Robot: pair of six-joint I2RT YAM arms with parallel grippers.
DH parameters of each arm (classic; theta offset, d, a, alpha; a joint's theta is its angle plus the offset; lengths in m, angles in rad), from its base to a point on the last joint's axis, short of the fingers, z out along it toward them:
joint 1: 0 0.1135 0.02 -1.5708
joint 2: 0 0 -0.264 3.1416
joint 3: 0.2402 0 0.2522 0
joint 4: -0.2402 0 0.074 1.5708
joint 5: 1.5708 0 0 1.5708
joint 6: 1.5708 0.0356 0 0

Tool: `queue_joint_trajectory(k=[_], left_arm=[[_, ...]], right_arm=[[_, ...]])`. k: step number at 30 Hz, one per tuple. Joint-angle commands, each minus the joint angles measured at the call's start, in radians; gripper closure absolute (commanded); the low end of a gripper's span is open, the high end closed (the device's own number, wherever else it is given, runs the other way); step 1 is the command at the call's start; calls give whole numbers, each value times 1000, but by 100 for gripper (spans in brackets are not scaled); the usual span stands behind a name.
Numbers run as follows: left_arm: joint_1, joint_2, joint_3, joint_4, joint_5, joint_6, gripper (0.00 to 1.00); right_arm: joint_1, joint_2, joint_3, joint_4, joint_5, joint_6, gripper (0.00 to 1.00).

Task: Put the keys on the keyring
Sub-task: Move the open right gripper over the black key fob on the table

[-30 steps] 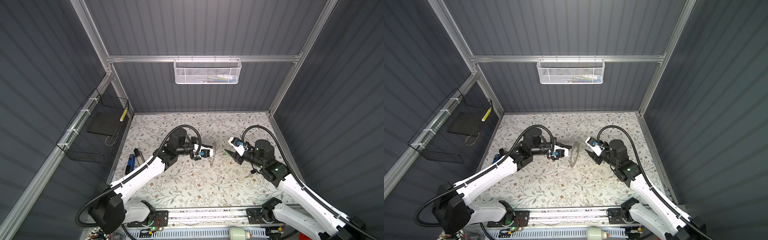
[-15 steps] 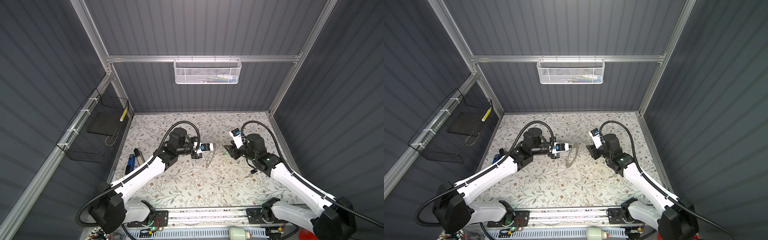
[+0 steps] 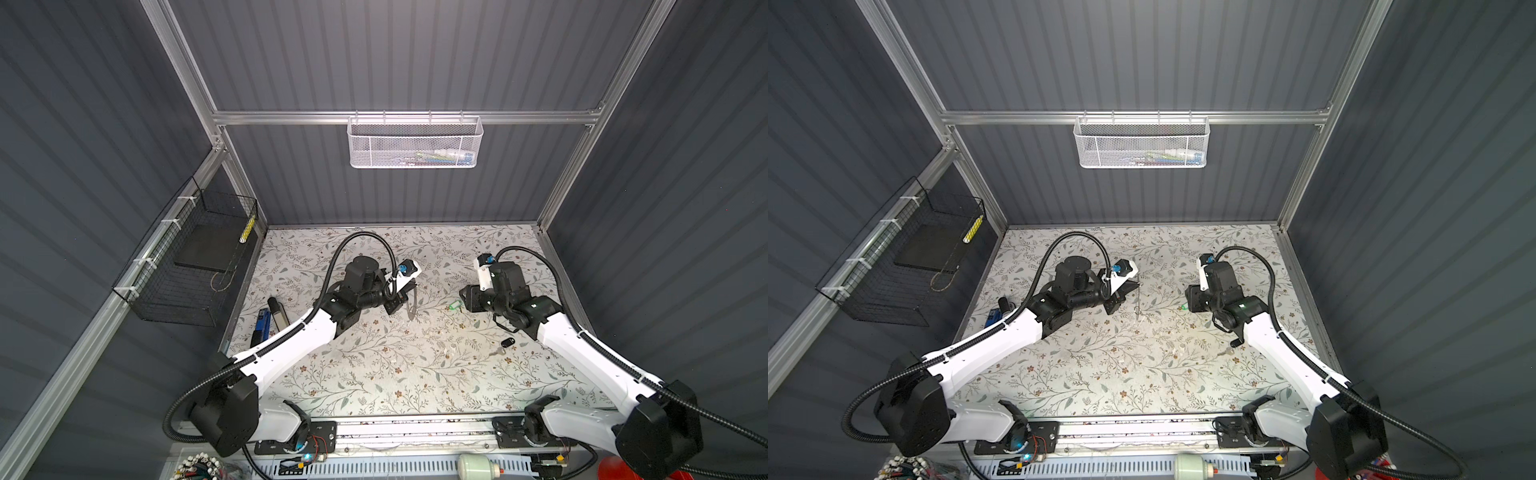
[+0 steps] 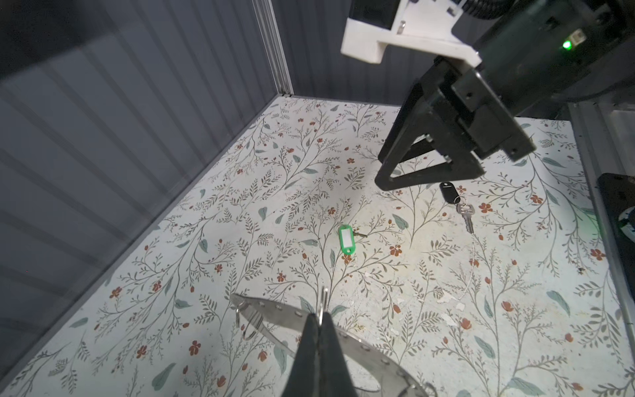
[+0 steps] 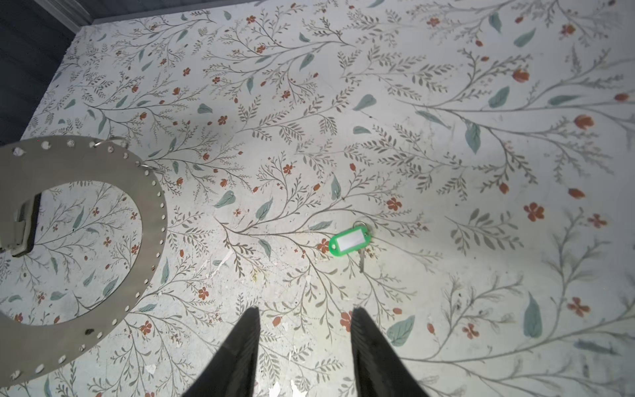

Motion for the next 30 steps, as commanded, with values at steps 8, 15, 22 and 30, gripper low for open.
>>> queue_joint_trajectory(k=[8,15,22,30], left_arm=[[32,53,-19,25,-2,-52,100],[41,77,-36,75,-2,-71,100],[41,82,-15,48,75,-92,100],[41,95,13,37,171,-129,100]], right_arm=[[-73,68,4,-193,19,181,52],[-124,24,-63,-305,13,280,50],[-172,-56,-221,-287,2,362,47],[-211,-49,-298,-230,-32,396,47]])
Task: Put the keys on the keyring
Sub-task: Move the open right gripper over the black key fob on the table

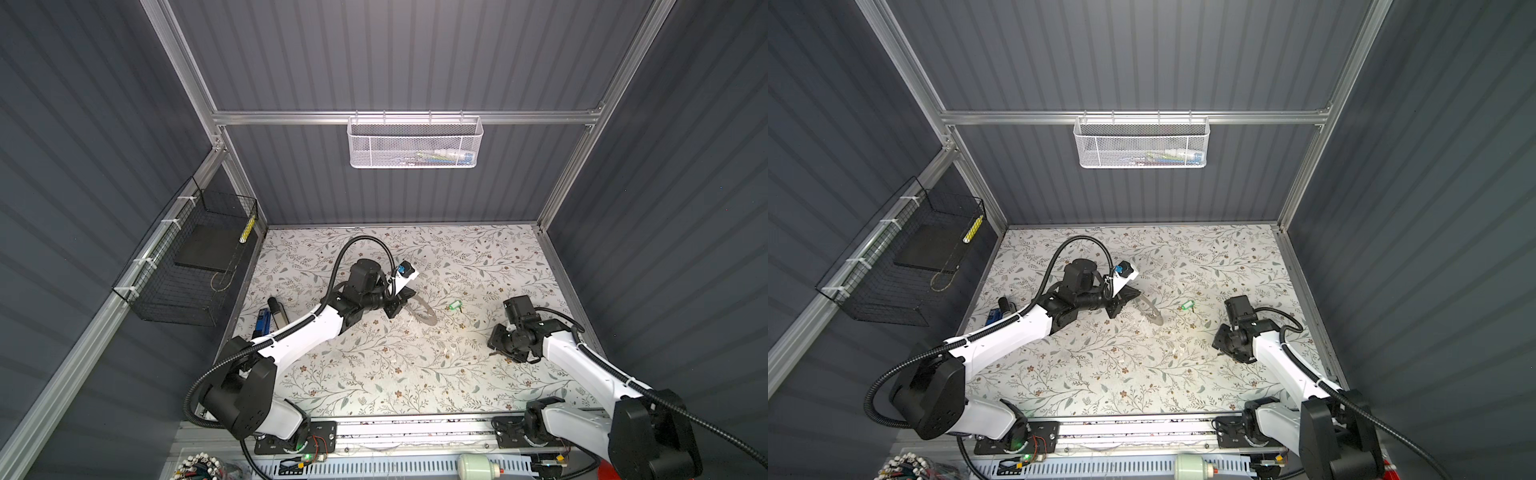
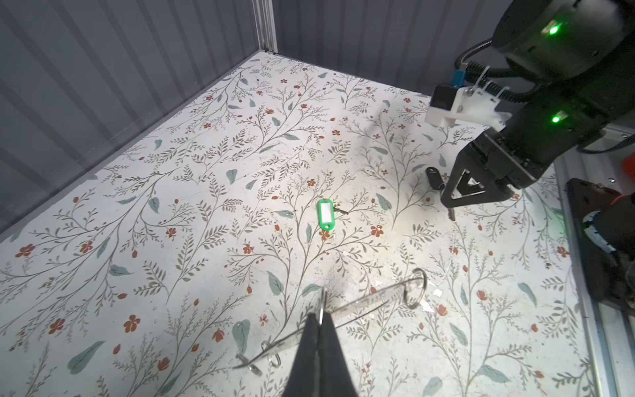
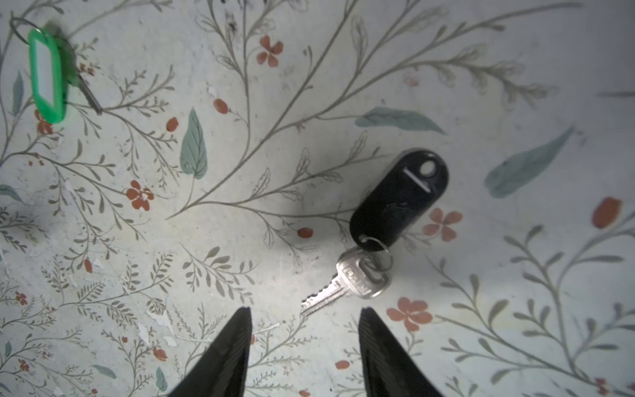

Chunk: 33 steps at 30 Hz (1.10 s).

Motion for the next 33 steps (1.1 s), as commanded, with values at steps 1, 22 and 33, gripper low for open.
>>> queue_joint_trajectory(k=[1,22,33], left_arm=[[3,15,48,10,78,-33,100],[1,51,130,-35,116,-67,100],[1,31,118,-35,122,-69,100]], right_arm=[[-6,6,-3,15,1,30,47],[-60,104,-6,18,119,24,41],[-31,172,18,94,4,-73,40]])
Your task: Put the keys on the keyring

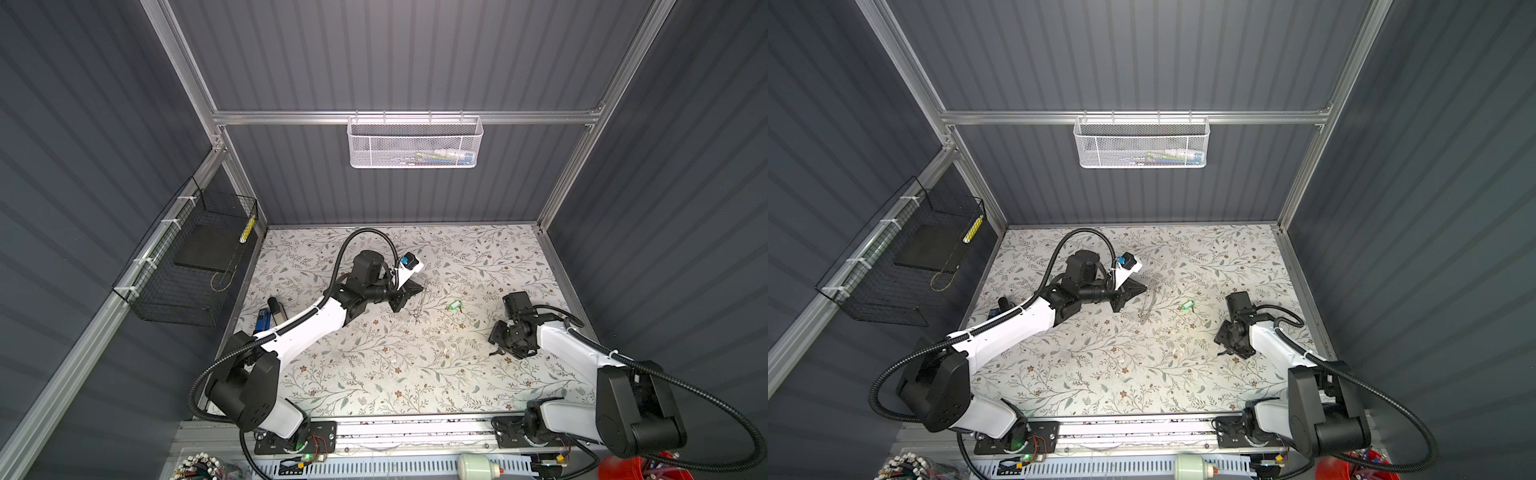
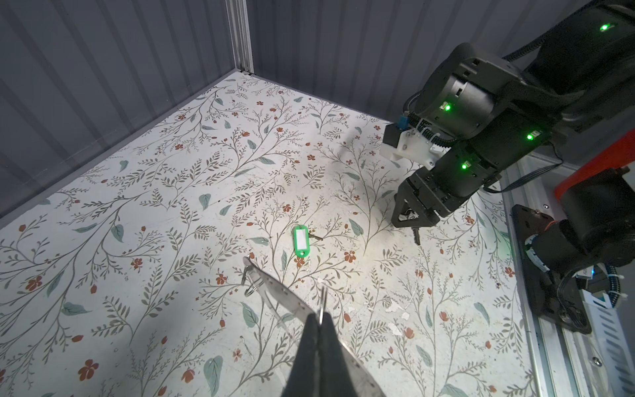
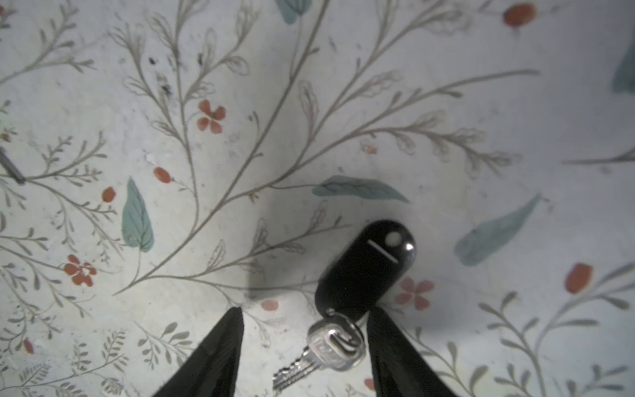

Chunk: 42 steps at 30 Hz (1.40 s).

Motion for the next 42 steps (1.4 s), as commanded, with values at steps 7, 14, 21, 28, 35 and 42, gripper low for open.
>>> queue_joint_trajectory(k=[7,14,21,28,35,42], left_arm=[[1,-18,5,0,30,-11,100],[1,-39,-14,-5,23,-9,100],[1,-39,-8,-12,23,-9,100],[1,-37,-3,-18,24,-8,100],[1,-32,5,-25,30,-12,100],[1,-25,10,-24,38,-17,100]], right_arm=[[152,57,44,5,-73,-102,43],[299,168,157,-40,-93,-176,45],[331,158,250,-194,24,-214,47],[326,136,236,-261,22,-258,51],[324,209,283,-365,-3,-224,49],[322,227,234,-298,-66,-141,40]])
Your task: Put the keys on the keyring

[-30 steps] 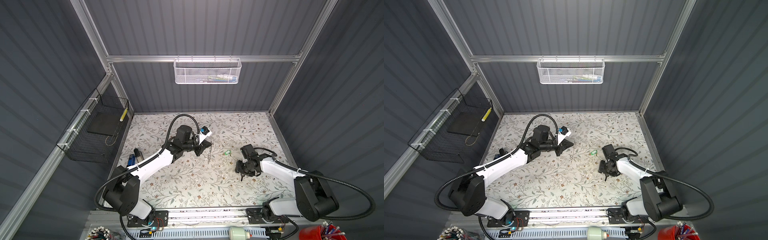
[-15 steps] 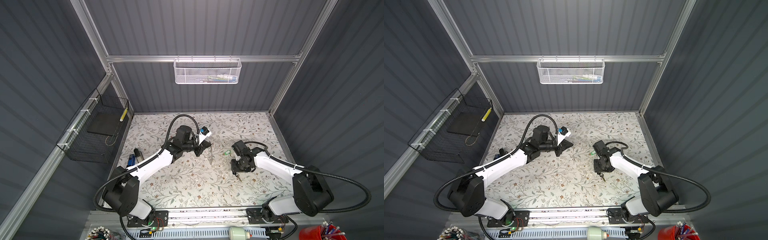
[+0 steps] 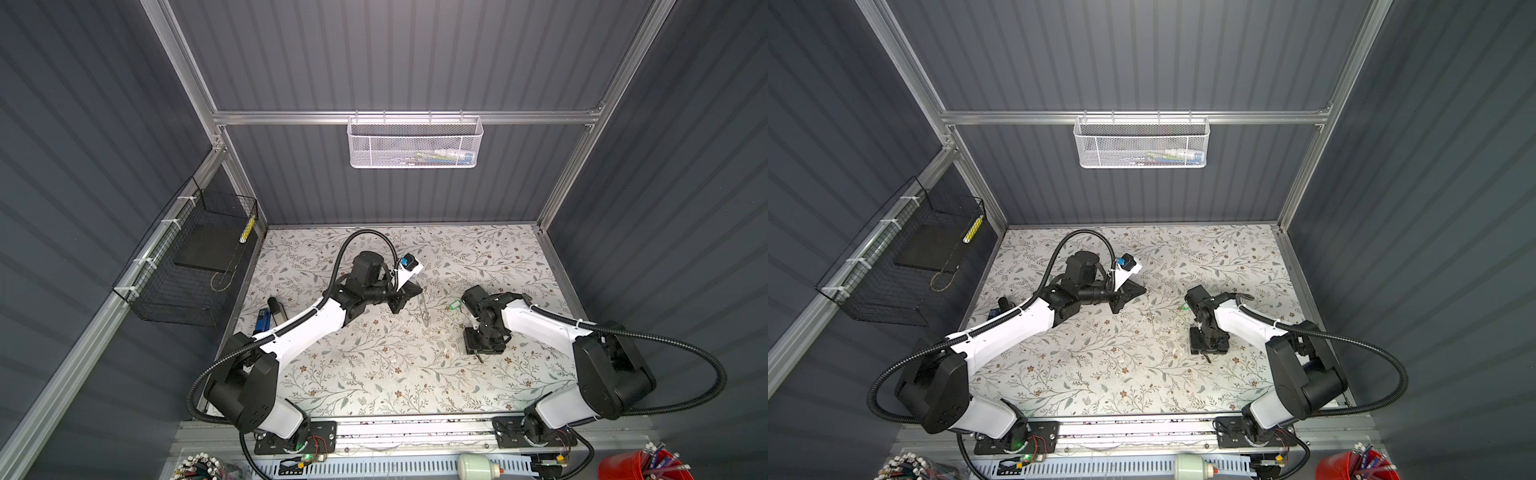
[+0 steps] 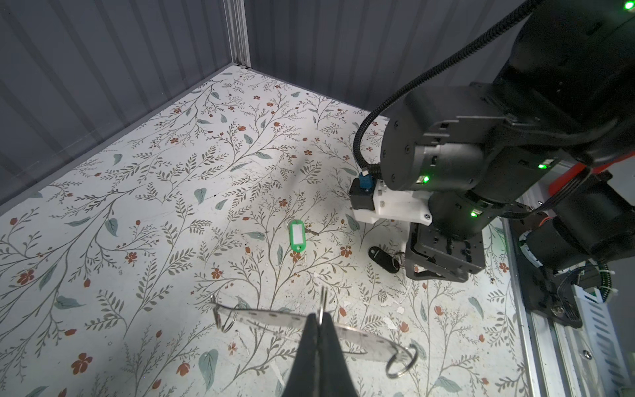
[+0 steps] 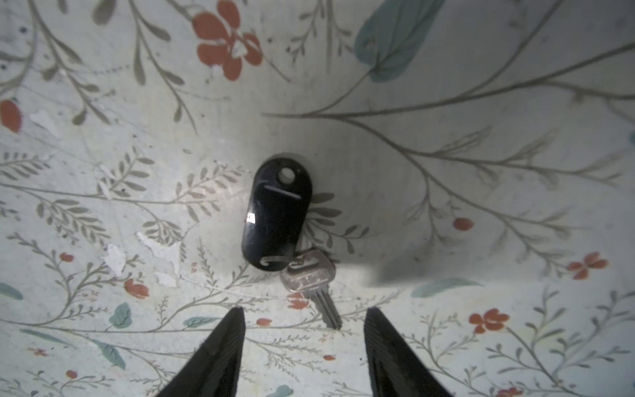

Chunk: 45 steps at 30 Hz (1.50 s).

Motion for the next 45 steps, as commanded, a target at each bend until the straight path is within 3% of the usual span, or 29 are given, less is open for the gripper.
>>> queue_joint_trajectory(k=[1,7,13,18,25,32,39,45], left_arm=[[0,-14,18,-6,31,-14,100],[0,-11,21,-8,31,-11,100],[0,-15,17,-11,24,-13,100],[1,-7,23,-3,30,-22,100],[0,-17,20,-10,22,-17,100],[0,-33,17,-28,14,-1,100],[0,-47,7,-36,4,8,100],[0,-56,3,-37,-4,9,100]], right_arm=[[-6,12,-21,9,-42,49,40],[-1,44,-20,91,-176,32,41],[27,-18,5,120,-282,7,45],[41,-65,39,108,-205,-44,46],[19,-46,120,-30,-35,-143,56],[14,-47,206,-78,-25,-475,59],[-47,-92,100,-18,-130,-929,59],[-81,-48,71,21,-191,-1085,60]])
